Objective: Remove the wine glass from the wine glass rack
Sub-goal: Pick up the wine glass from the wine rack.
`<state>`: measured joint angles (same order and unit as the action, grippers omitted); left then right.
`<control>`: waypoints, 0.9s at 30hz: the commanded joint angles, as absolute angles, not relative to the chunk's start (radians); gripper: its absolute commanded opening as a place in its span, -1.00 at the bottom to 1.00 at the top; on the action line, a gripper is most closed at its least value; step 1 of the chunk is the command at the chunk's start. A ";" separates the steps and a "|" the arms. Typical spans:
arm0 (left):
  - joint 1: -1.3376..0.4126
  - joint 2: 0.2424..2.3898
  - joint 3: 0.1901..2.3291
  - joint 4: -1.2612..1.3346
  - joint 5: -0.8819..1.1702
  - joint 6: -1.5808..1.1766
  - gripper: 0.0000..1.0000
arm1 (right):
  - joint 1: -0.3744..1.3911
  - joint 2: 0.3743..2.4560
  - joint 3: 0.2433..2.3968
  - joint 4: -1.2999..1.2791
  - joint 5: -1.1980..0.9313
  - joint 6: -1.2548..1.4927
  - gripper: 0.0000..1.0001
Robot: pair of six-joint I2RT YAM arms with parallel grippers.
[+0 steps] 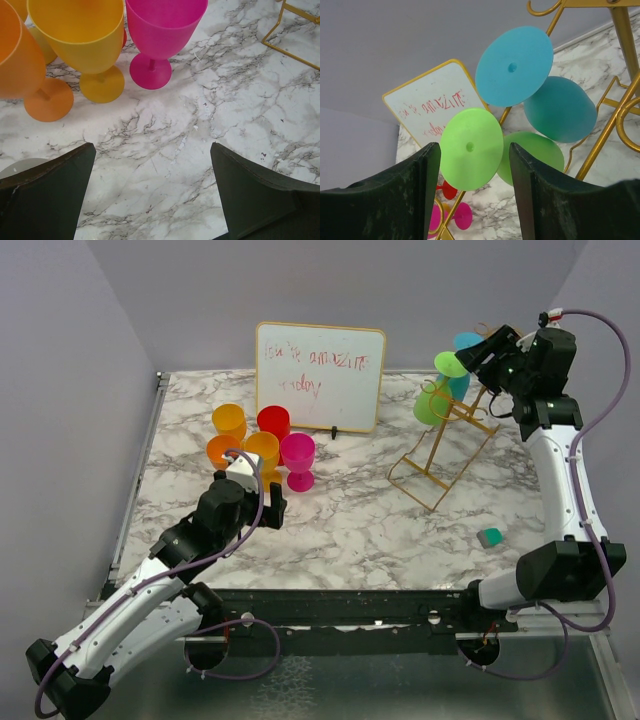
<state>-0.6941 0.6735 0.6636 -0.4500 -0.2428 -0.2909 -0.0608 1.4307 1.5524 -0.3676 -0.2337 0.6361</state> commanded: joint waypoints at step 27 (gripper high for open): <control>-0.692 0.665 0.669 -0.429 -0.227 -0.281 0.98 | -0.065 1.533 1.722 -0.559 -0.307 0.569 -0.23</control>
